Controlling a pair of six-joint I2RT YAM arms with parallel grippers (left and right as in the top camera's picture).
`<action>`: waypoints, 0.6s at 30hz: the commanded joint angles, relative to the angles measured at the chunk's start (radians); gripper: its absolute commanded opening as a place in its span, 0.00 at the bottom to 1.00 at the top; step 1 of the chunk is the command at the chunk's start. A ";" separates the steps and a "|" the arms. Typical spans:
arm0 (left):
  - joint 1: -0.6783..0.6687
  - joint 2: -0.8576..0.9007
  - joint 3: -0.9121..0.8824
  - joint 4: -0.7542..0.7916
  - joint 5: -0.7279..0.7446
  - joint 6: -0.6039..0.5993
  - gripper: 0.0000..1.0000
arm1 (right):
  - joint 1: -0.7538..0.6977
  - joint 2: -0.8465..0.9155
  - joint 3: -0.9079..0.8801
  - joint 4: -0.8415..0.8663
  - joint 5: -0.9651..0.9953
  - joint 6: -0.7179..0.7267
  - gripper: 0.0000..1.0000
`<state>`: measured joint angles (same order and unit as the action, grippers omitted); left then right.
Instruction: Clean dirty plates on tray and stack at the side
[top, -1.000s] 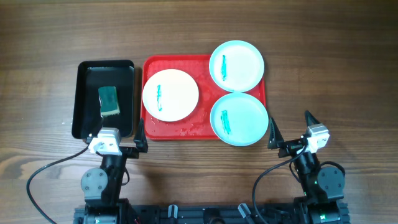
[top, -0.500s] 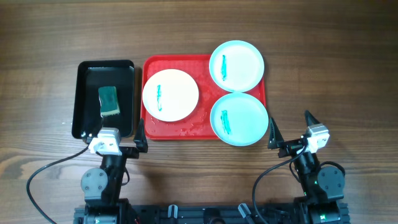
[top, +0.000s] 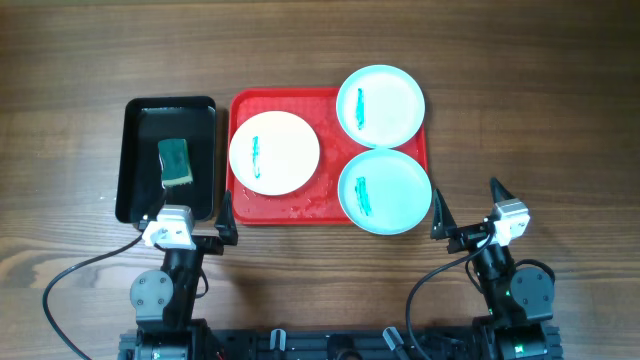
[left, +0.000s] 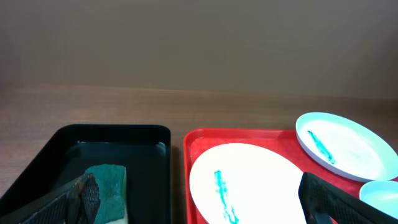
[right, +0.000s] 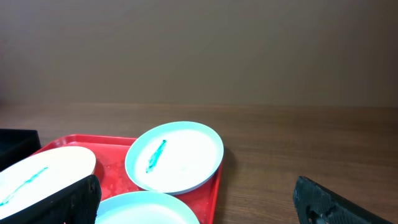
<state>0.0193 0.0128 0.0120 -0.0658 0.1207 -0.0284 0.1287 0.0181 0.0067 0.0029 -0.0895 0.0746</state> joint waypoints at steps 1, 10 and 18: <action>-0.005 -0.006 -0.006 -0.002 -0.010 -0.003 1.00 | -0.004 -0.004 -0.002 0.003 -0.016 0.011 0.99; -0.005 -0.006 -0.006 -0.002 -0.010 -0.003 1.00 | -0.004 -0.004 -0.002 0.004 -0.015 0.004 1.00; -0.005 -0.006 -0.006 0.004 -0.006 -0.003 1.00 | -0.004 -0.004 -0.002 0.003 -0.012 0.004 1.00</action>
<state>0.0196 0.0128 0.0120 -0.0639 0.1207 -0.0280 0.1287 0.0181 0.0067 0.0029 -0.0895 0.0742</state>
